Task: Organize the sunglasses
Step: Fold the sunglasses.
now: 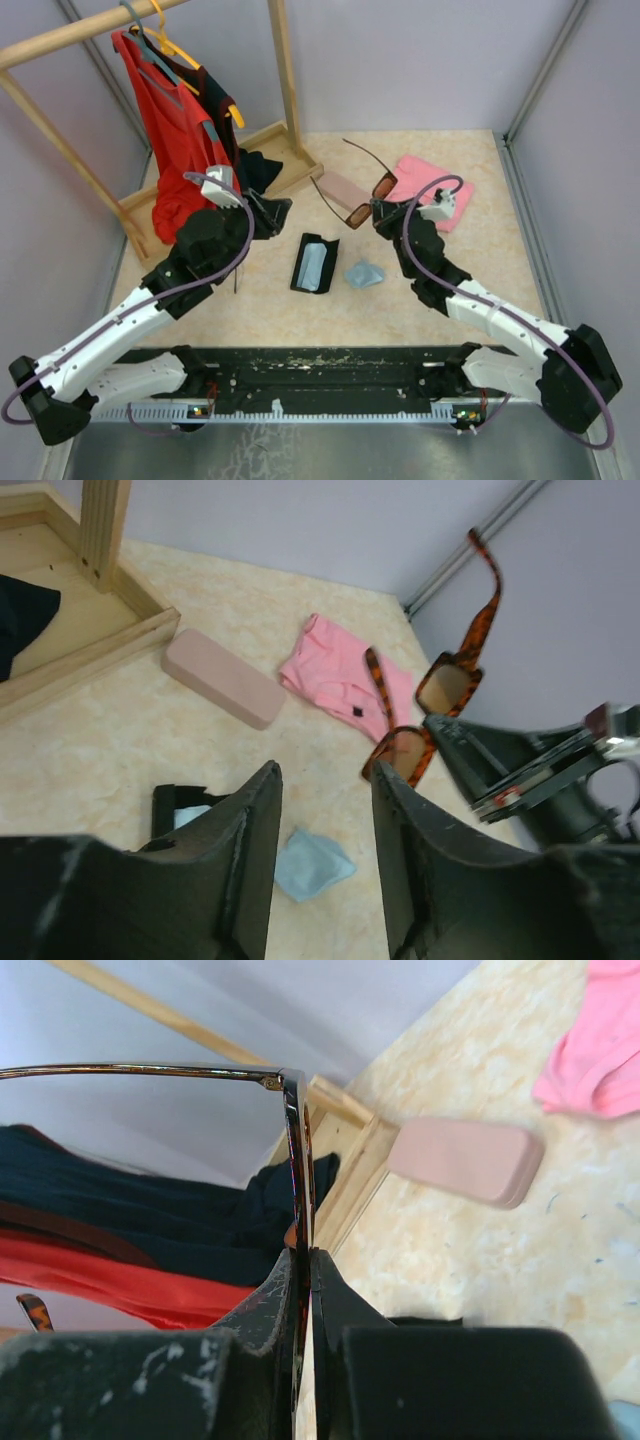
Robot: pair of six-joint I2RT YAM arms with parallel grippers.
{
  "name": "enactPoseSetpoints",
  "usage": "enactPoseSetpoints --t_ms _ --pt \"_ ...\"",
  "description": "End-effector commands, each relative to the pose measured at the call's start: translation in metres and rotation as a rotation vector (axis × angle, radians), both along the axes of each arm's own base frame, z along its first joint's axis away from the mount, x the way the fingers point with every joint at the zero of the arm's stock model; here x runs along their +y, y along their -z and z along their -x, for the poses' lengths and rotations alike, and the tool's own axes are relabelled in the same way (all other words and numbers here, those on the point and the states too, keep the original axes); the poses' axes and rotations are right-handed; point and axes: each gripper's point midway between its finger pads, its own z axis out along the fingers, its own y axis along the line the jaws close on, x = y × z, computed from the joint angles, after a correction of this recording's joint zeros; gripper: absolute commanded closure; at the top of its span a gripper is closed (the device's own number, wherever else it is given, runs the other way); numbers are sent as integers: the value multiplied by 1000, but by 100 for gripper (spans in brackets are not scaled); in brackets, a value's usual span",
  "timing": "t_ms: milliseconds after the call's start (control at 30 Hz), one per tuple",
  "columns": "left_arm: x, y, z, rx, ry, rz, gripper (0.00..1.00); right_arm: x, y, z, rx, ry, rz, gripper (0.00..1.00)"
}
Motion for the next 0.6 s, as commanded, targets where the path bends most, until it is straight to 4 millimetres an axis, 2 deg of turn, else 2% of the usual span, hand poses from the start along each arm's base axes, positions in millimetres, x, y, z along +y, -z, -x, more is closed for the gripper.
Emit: enactPoseSetpoints --t_ms 0,133,233,400,567 --pt "-9 22 4 -79 97 -198 59 -28 -19 7 -18 45 51 100" --pt "-34 38 -3 -33 178 -262 87 -34 -34 14 -29 34 96 100" --pt "-59 42 -4 -56 238 -269 99 -33 -43 17 -30 14 134 100" --pt "-93 44 -2 -160 308 -333 100 -37 -49 22 -28 -3 202 100" --pt "-105 42 -15 -183 281 -379 100 -35 -54 29 -37 -50 248 100"
